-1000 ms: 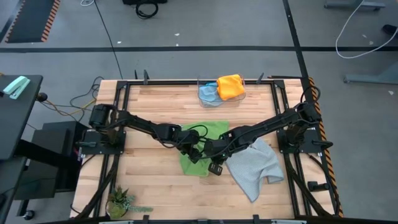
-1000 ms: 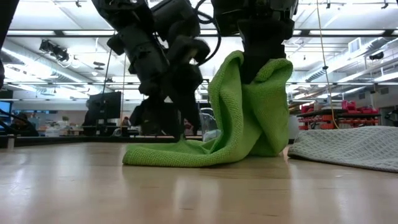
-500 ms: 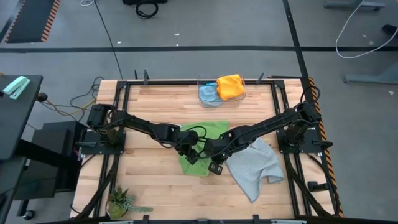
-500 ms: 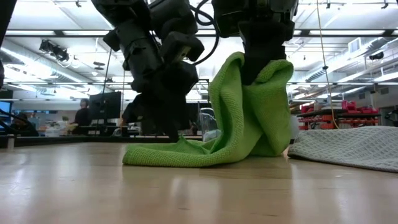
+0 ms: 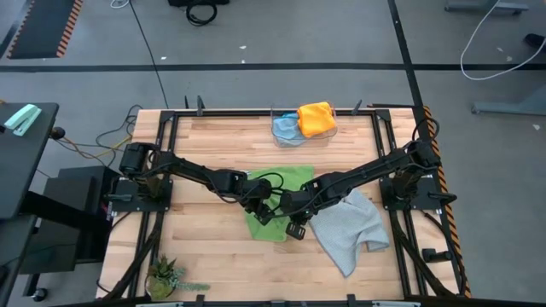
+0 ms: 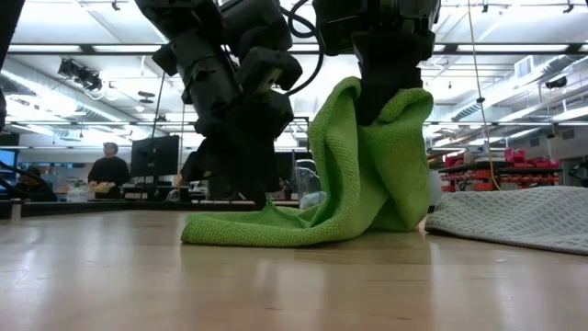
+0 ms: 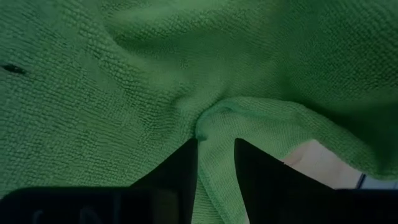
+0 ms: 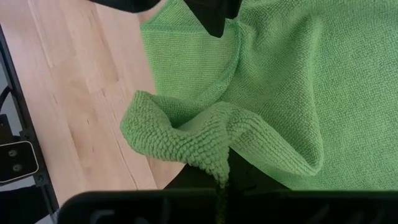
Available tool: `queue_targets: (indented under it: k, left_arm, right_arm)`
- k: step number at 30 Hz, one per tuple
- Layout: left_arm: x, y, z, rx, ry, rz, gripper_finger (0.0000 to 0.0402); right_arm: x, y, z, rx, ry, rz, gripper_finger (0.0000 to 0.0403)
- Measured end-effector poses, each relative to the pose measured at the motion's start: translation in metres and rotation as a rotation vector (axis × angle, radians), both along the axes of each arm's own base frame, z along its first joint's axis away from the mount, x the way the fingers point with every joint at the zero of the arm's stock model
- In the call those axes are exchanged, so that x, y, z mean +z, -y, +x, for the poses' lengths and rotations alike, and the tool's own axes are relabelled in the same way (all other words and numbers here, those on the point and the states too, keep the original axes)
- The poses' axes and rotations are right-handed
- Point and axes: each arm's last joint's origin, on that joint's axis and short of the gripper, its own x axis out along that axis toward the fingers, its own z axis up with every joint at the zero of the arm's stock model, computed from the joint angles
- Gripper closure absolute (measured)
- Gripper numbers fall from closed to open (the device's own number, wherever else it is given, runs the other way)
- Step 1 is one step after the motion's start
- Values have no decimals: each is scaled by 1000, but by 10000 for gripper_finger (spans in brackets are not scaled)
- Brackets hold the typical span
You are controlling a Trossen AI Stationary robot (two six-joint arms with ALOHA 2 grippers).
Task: Fold microfiber towels
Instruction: Fold the green microfiber cloth
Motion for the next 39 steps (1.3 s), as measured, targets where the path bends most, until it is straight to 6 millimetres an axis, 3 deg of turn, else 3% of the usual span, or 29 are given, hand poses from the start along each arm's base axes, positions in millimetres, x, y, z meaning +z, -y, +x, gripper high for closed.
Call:
queue_targets:
  k: [28,39]
  left_arm:
    - [-12,-1,3,18,-18,26,277]
    - [-11,3,4,7,4,23,339]
  right_arm:
    - [0,0,0,-4,5,3,402]
    - [0,0,1,-1,7,2,402]
